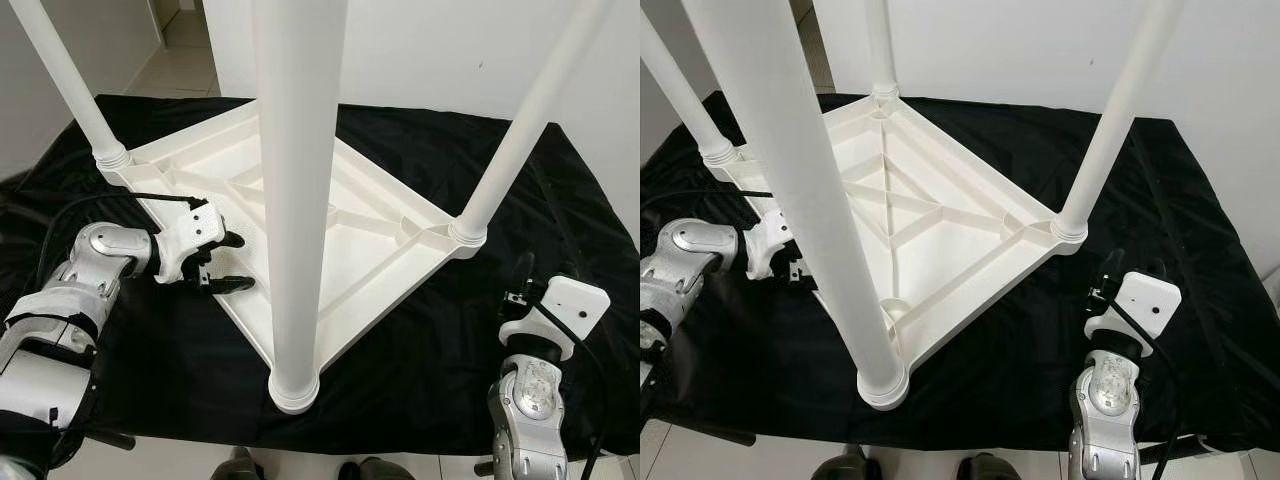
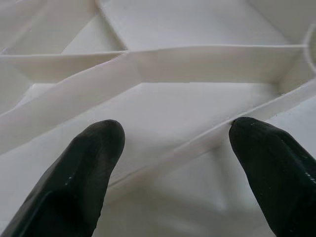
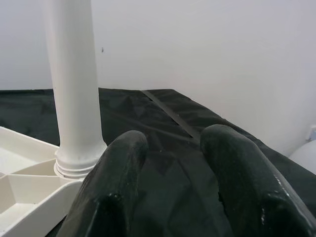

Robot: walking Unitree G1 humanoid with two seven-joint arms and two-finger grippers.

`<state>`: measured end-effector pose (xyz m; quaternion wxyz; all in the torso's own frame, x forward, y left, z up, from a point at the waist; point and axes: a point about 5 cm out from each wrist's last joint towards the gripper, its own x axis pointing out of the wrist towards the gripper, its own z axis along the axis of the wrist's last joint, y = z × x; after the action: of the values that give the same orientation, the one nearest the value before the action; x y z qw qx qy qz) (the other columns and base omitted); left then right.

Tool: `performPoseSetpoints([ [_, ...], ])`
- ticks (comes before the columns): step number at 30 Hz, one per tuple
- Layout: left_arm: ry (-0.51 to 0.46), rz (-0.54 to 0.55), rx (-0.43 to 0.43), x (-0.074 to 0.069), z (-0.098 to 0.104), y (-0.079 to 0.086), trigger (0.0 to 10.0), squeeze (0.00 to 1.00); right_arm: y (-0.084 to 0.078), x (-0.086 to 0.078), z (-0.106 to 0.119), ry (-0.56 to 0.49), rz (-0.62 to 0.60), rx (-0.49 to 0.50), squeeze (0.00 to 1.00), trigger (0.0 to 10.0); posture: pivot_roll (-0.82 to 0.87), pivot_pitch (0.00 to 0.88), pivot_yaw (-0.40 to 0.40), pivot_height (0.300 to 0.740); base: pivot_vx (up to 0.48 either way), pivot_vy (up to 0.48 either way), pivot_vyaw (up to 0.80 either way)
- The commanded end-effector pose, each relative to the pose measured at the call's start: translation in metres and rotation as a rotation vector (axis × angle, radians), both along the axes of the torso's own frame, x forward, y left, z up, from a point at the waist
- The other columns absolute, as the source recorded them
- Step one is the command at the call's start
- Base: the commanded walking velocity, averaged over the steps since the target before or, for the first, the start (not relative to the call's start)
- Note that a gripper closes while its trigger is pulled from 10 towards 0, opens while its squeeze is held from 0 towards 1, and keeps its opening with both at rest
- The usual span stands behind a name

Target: Building children table

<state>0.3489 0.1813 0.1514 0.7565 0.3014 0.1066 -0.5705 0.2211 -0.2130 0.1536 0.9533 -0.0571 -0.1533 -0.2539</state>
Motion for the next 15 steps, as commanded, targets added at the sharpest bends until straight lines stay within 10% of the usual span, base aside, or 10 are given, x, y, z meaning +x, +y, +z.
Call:
performPoseSetpoints([
  [1, 0.133, -0.236, 0.079, -0.011, -0.005, -0.01, 10.0, 0.0, 0.001, 0.003, -0.002, 0.012, 0.007, 0.002, 0.0, 10.0, 0.01, 0.039, 0.01, 0.74, 0.0, 0.0, 0.0],
  [15, 0.169, -0.3, 0.124, -0.008, -0.007, -0.025, 10.0, 0.0, -0.001, -0.001, -0.005, 0.018, -0.017, 0.01, 0.0, 10.0, -0.01, 0.043, 0.037, 0.74, 0.0, 0.0, 0.0],
])
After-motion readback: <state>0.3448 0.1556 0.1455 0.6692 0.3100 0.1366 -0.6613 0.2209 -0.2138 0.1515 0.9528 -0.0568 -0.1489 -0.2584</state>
